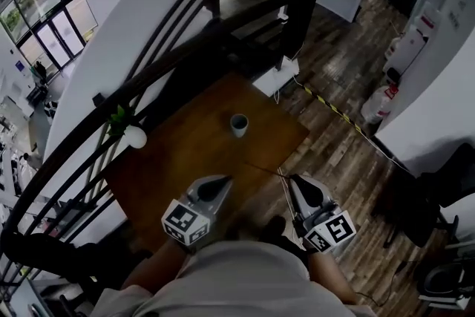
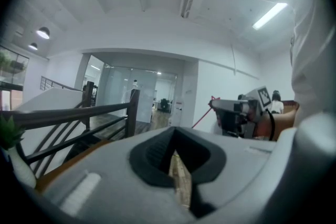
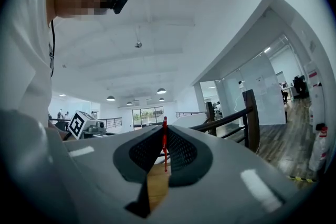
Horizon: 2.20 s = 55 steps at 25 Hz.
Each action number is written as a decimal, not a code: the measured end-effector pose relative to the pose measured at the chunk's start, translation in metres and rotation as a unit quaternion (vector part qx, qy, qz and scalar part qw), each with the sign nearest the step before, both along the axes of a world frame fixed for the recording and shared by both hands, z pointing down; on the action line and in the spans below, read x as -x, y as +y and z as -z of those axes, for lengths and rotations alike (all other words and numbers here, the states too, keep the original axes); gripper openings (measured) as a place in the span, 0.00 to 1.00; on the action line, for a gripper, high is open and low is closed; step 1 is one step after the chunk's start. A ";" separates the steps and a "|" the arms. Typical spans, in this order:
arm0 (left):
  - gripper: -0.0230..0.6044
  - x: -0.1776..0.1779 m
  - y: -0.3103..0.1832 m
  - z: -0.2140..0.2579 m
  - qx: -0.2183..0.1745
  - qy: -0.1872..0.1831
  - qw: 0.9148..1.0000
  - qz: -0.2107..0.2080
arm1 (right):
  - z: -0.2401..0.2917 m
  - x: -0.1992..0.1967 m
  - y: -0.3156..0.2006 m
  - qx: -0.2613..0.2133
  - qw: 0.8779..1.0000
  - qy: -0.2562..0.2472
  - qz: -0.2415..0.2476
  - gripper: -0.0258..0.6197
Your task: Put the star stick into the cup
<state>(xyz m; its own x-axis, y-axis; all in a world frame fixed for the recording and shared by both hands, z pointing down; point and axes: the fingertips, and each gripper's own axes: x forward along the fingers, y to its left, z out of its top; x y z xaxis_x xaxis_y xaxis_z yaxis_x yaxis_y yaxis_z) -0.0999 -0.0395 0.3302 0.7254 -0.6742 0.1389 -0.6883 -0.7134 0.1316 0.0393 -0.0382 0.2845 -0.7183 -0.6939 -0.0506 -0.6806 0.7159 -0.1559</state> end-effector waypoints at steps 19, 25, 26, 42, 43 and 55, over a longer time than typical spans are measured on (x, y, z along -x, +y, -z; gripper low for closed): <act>0.04 -0.045 -0.120 -0.014 0.011 -0.005 0.988 0.153 | -0.005 -0.036 -0.168 0.002 0.986 0.017 0.167 0.08; 0.04 -0.076 -0.145 -0.025 0.017 0.000 0.978 0.207 | -0.013 -0.082 -0.204 0.004 0.980 0.019 0.197 0.08; 0.04 -0.075 -0.151 -0.026 0.019 0.000 0.976 0.215 | -0.015 -0.085 -0.211 0.011 0.980 0.013 0.198 0.08; 0.04 -0.030 -0.239 -0.063 0.058 -0.007 0.971 0.231 | -0.066 -0.035 -0.309 0.054 0.972 0.039 0.225 0.08; 0.04 -0.025 -0.247 -0.067 0.062 -0.006 0.971 0.230 | -0.070 -0.030 -0.316 0.058 0.972 0.041 0.225 0.08; 0.04 0.021 -0.324 -0.131 0.116 -0.003 0.971 0.211 | -0.142 0.036 -0.393 0.104 0.965 0.076 0.230 0.08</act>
